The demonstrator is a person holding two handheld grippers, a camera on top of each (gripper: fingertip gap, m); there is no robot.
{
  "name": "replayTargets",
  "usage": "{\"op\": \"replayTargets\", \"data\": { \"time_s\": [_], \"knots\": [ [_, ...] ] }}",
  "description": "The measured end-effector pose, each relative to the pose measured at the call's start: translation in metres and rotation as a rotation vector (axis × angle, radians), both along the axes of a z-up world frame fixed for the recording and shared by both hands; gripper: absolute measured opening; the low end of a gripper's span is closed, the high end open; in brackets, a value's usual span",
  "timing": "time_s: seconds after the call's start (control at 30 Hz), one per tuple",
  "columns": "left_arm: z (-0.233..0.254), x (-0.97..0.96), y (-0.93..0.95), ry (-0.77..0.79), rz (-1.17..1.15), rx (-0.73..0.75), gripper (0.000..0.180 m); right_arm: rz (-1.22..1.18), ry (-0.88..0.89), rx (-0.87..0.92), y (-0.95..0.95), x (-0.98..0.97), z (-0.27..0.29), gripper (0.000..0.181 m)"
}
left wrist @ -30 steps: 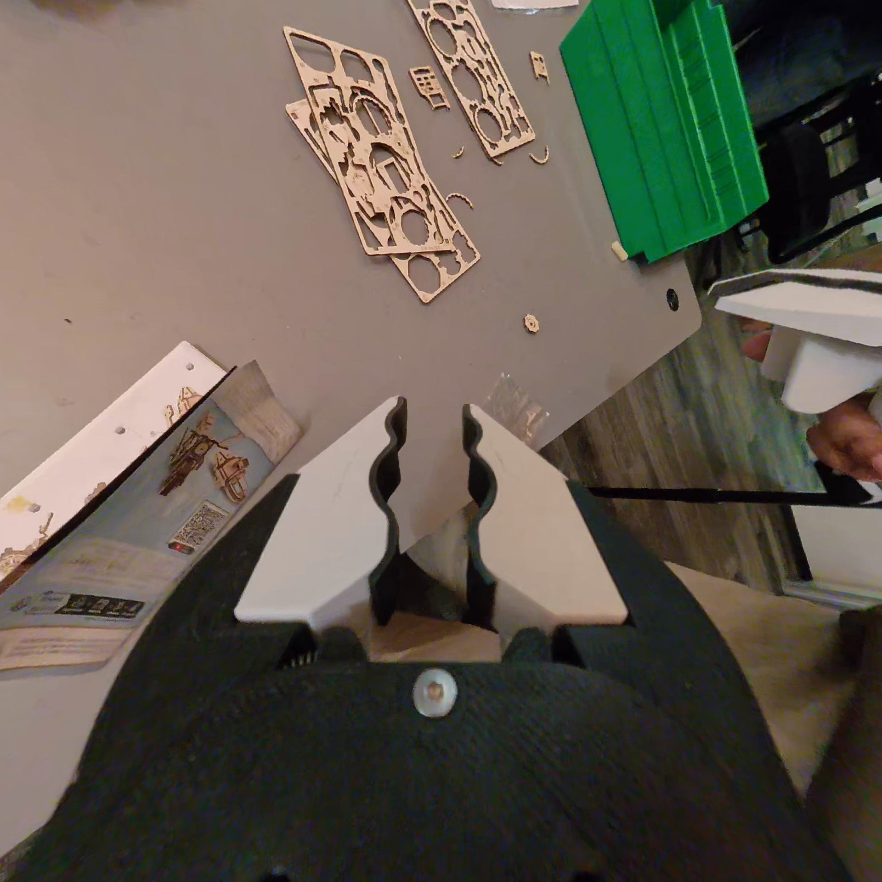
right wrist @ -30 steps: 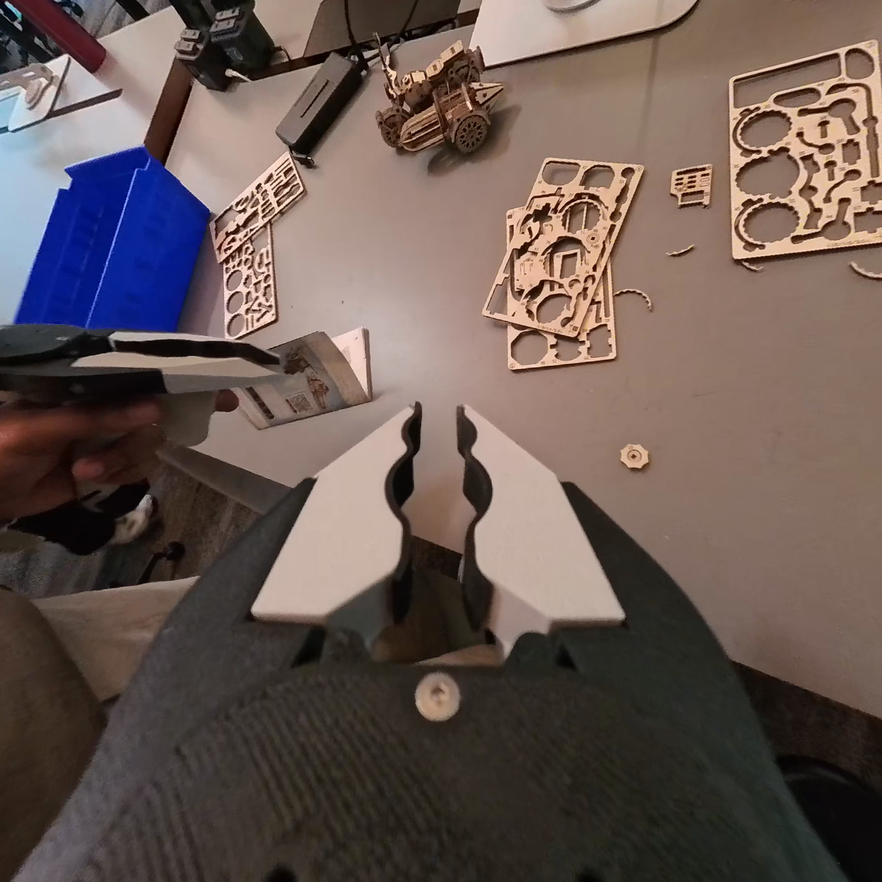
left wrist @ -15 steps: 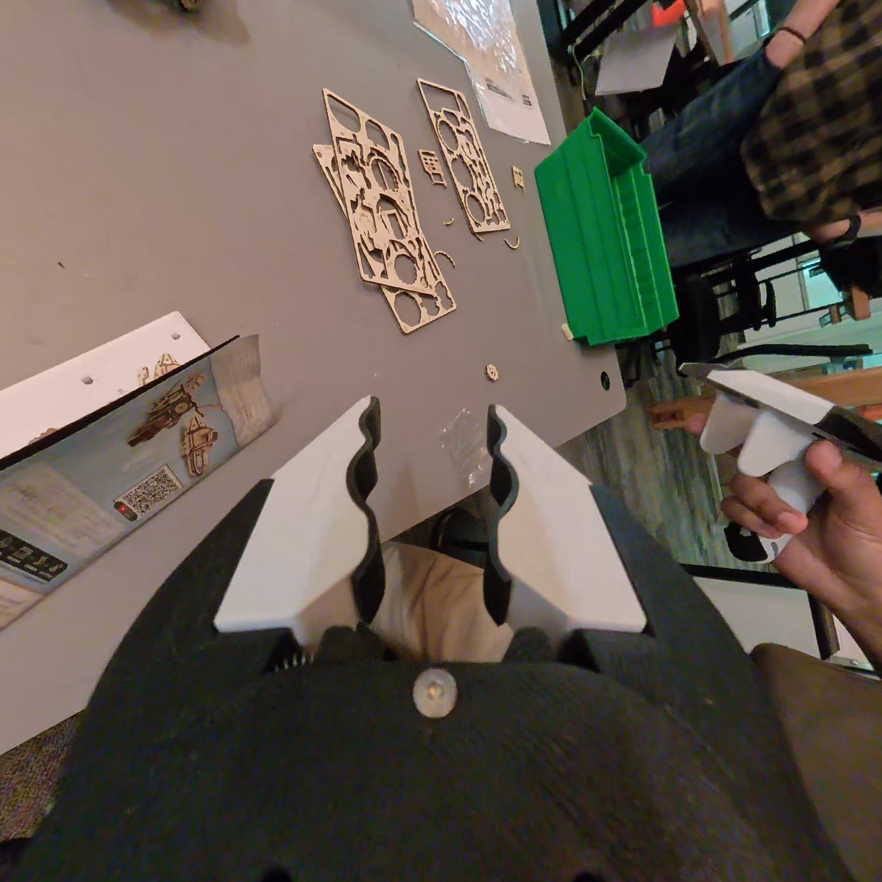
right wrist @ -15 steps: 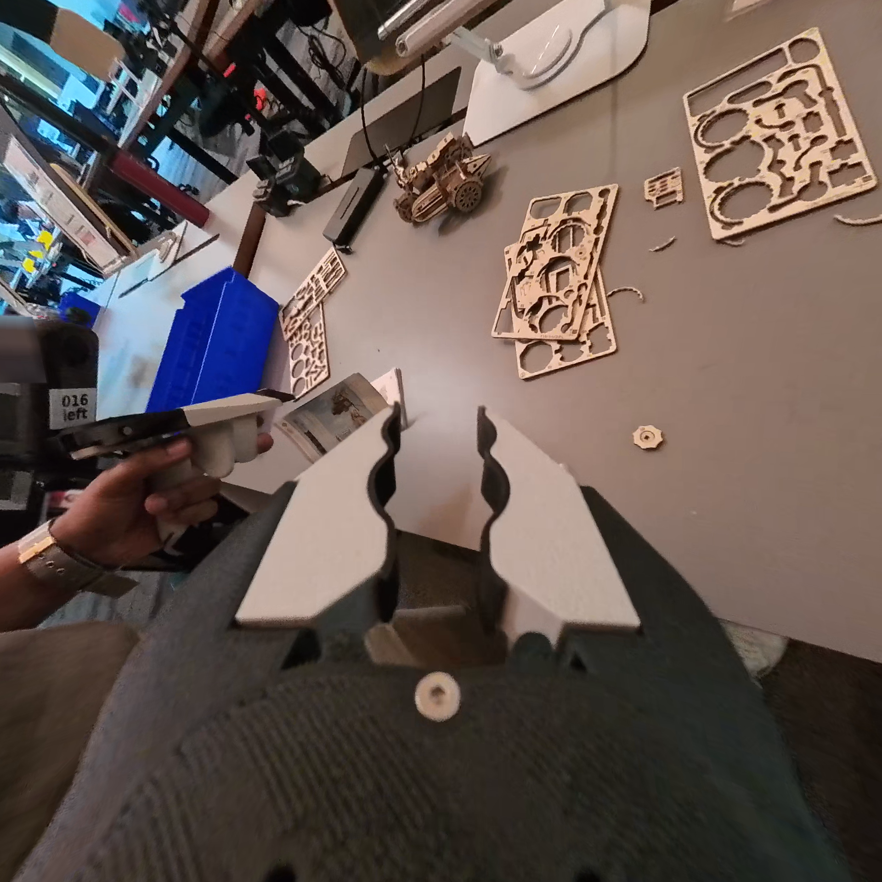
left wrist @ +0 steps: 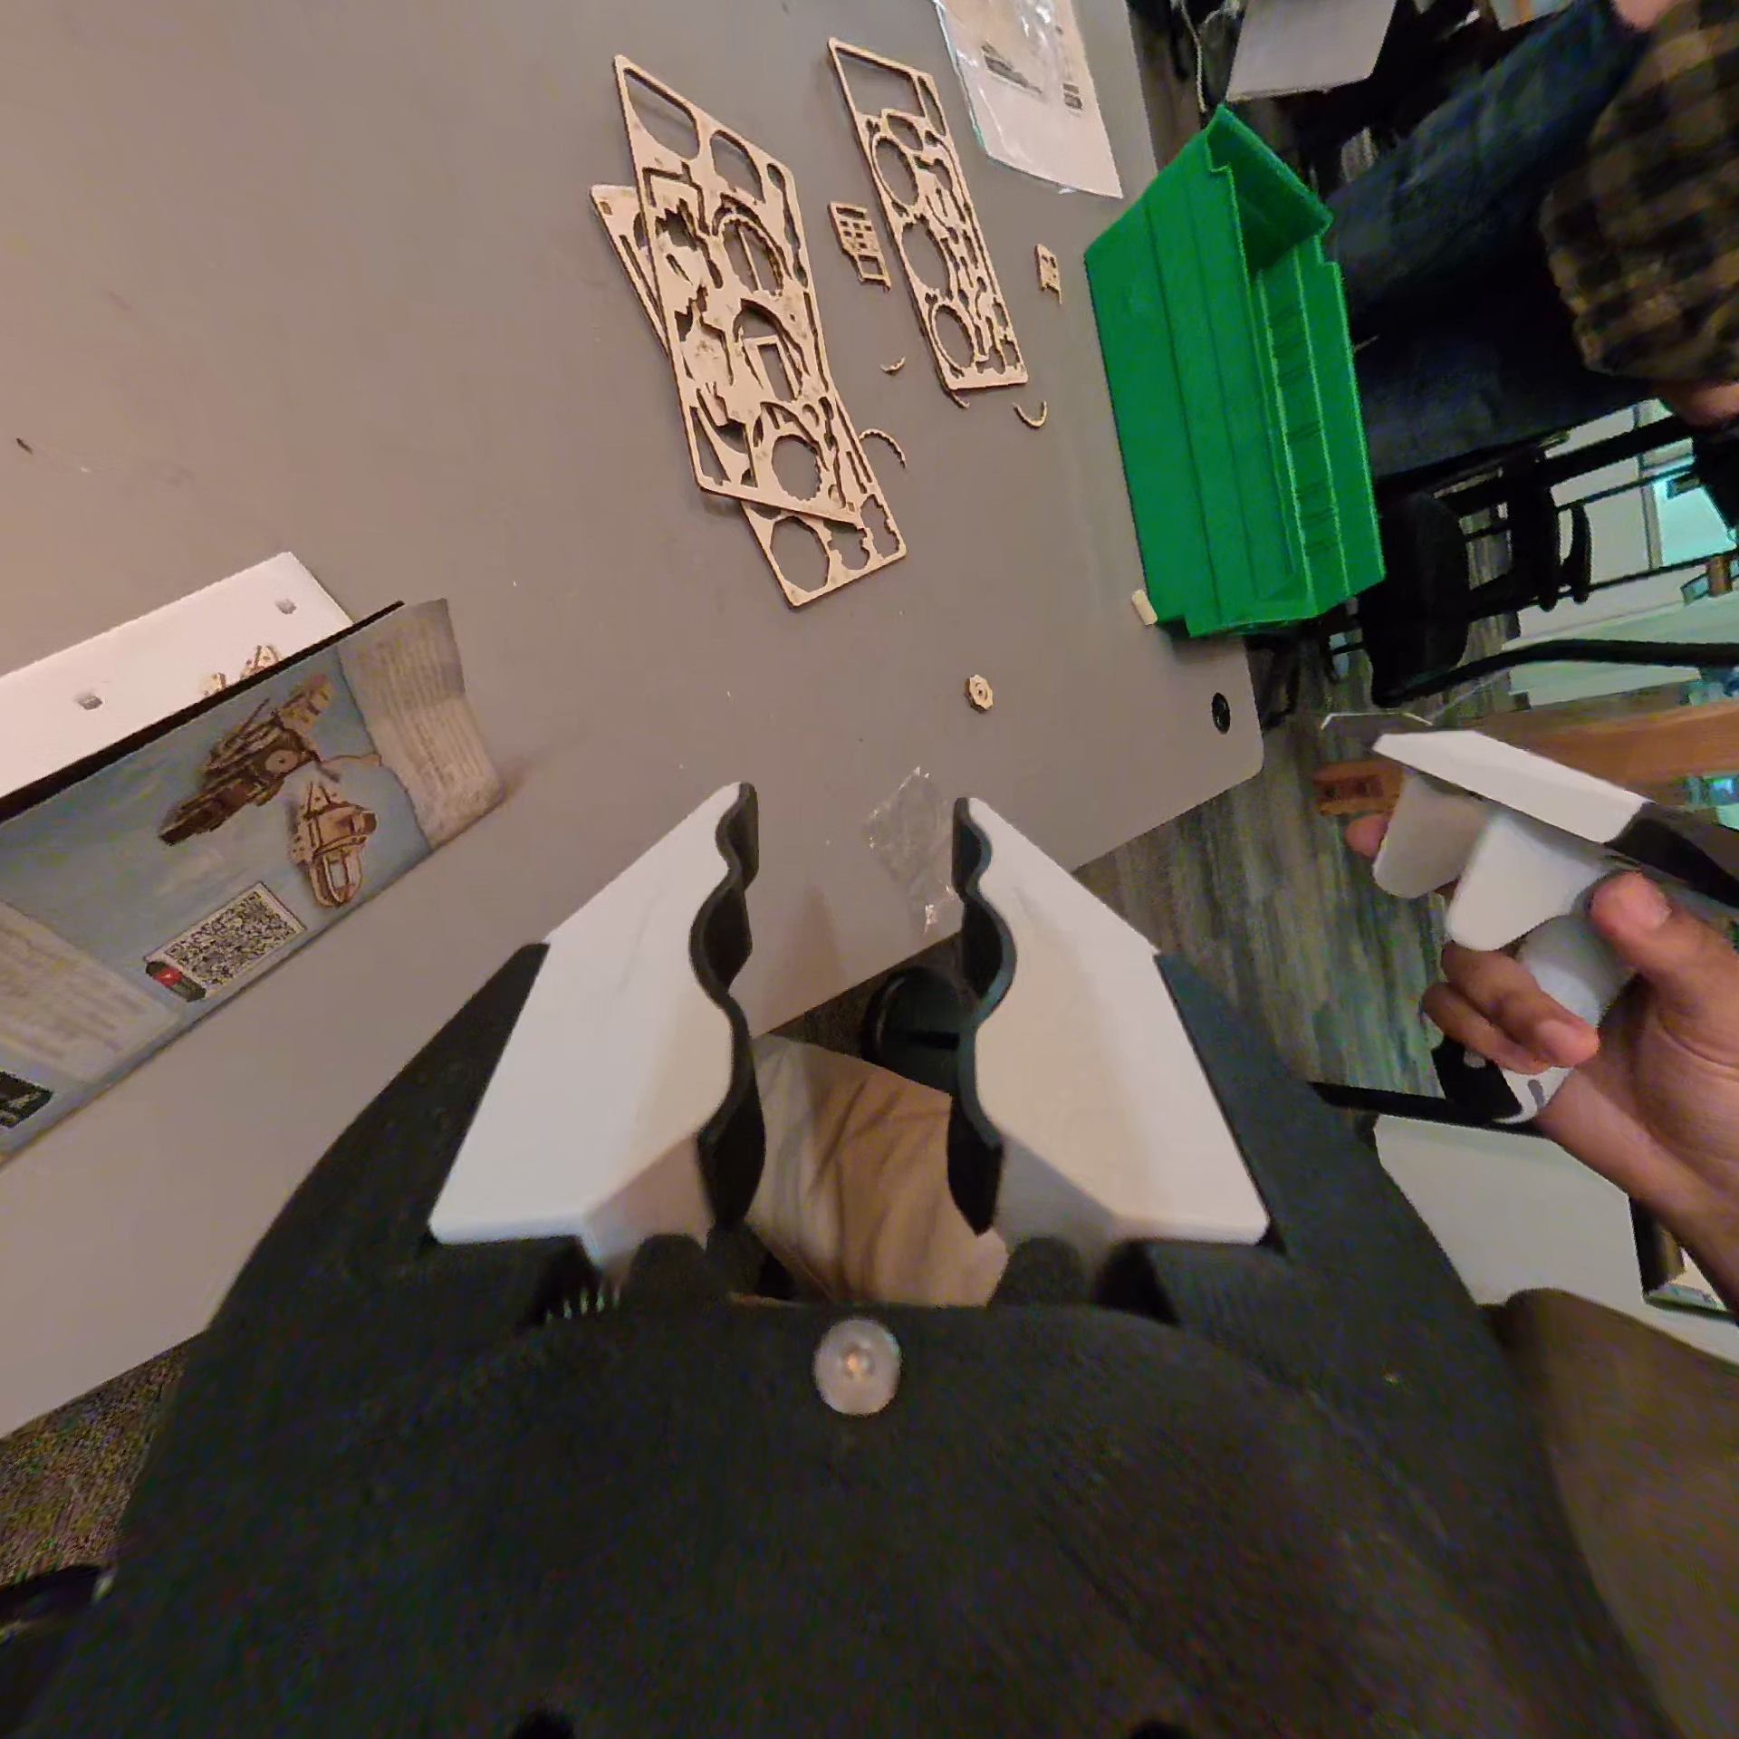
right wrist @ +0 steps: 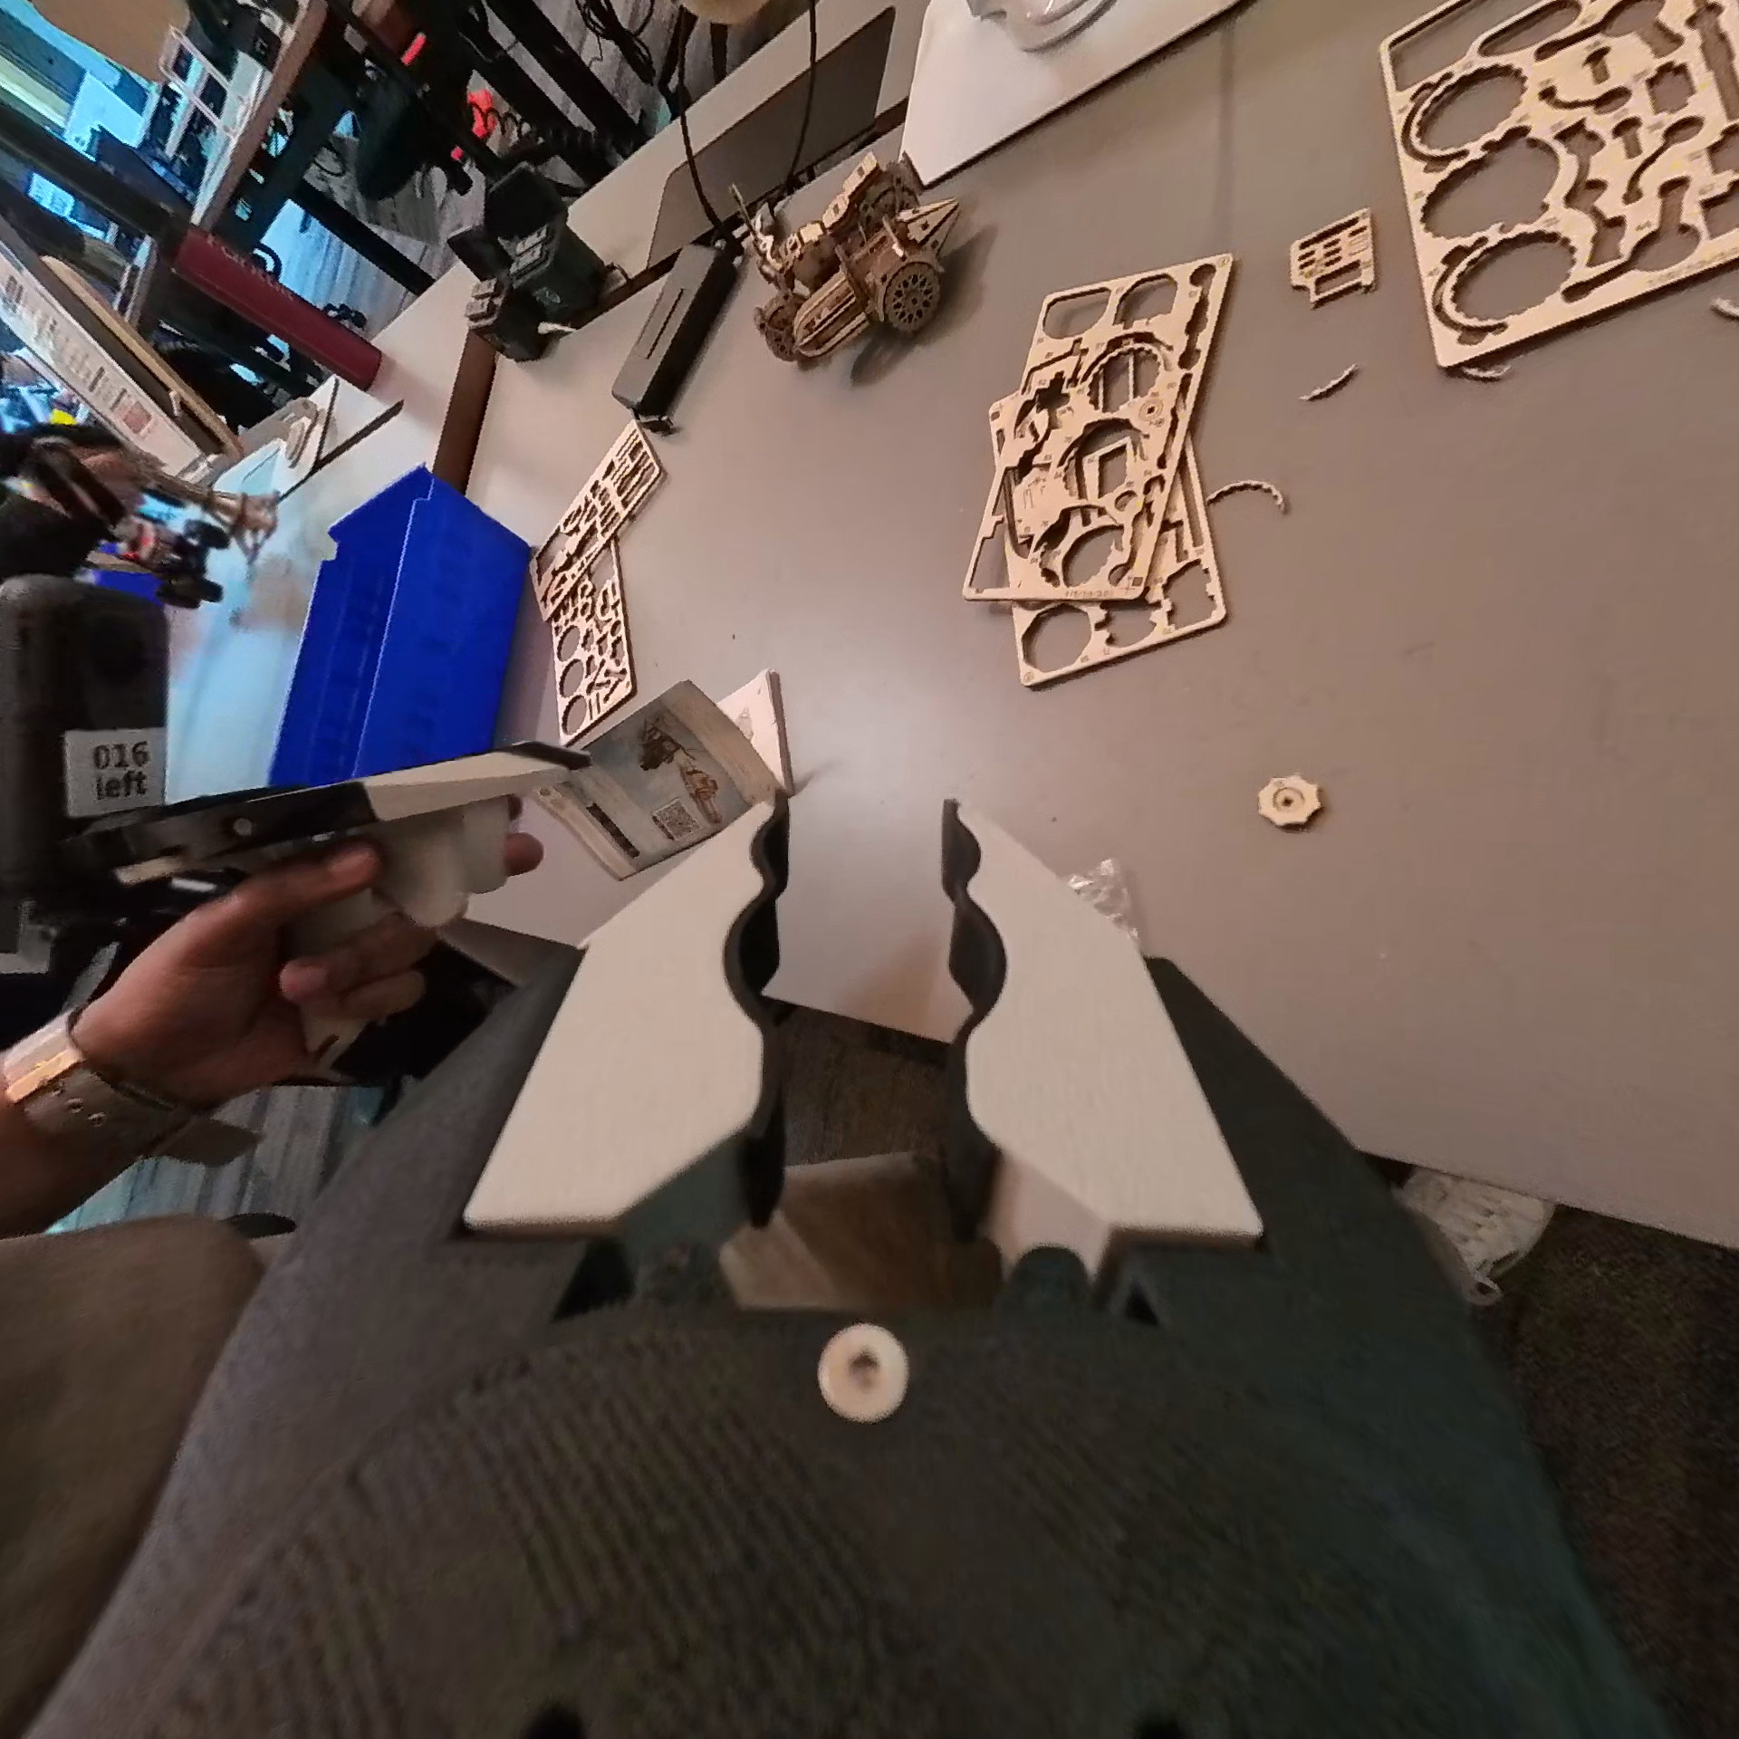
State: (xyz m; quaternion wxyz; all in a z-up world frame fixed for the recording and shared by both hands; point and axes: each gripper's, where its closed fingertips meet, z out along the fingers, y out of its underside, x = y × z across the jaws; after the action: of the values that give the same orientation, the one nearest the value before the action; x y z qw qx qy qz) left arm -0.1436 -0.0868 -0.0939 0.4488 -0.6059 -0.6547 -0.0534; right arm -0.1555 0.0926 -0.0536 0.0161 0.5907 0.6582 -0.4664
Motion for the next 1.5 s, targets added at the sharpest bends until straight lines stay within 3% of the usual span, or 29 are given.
{"op": "replayTargets", "data": {
  "time_s": [0.33,0.63,0.93,1.13,1.3,1.4,1.5],
  "knots": [
    [-0.037,-0.097,0.039,0.003,-0.056,-0.210,0.032,0.016,-0.016,0.068,0.024,0.006,-0.003,0.031],
    [-0.097,-0.174,0.047,-0.102,-0.049,-0.366,0.033,-0.020,-0.064,0.093,0.071,0.014,-0.013,0.031],
    [-0.129,-0.182,0.048,-0.190,-0.010,-0.396,0.032,-0.022,-0.088,0.091,0.104,0.003,-0.018,0.031],
    [-0.139,-0.177,0.048,-0.213,0.009,-0.432,0.019,0.002,-0.092,0.085,0.113,-0.003,-0.018,0.031],
    [-0.133,-0.176,0.064,-0.219,0.040,-0.297,0.023,0.033,-0.091,0.093,0.111,-0.001,-0.019,0.031],
    [-0.141,-0.172,0.066,-0.275,0.034,-0.328,0.026,0.046,-0.097,0.097,0.110,0.003,-0.021,0.031],
    [-0.147,-0.170,0.062,-0.278,0.012,-0.417,0.007,0.050,-0.101,0.096,0.110,0.007,-0.022,0.031]
  ]
}}
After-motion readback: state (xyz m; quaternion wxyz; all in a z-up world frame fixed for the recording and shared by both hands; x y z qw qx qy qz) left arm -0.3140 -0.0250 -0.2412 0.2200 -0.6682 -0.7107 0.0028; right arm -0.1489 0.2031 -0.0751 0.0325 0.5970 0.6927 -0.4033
